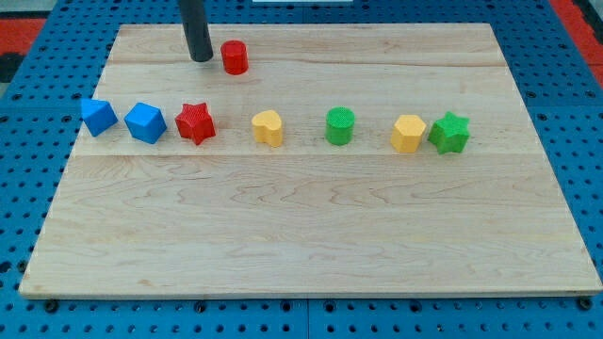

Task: Place the red circle in between red star and yellow heart

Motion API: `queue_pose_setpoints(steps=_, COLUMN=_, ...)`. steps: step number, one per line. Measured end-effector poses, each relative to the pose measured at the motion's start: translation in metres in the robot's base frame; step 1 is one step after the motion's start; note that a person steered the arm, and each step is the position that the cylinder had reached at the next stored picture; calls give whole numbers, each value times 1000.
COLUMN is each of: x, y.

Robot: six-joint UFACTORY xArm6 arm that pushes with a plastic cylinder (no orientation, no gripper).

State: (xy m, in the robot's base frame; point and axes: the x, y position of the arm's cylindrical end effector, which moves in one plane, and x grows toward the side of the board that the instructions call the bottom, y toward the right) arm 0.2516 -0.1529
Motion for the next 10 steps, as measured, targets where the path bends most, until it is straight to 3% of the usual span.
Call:
queue_pose_setpoints(steps=1, x=-10, y=-4)
queue_pose_setpoints(steps=2, x=7, y=34)
queue_pose_setpoints(steps=3, x=-12, y=31)
queue_pose_setpoints(steps=4, x=-3, y=63)
queue_pose_setpoints(steps=5, x=43, y=56)
queue_pose_setpoints(steps=6, x=35, y=37)
queue_pose_setpoints(steps=8, x=6, y=69)
queue_pose_setpoints(steps=9, x=19, y=93)
queue_pose_setpoints(steps=10, x=45, y=70)
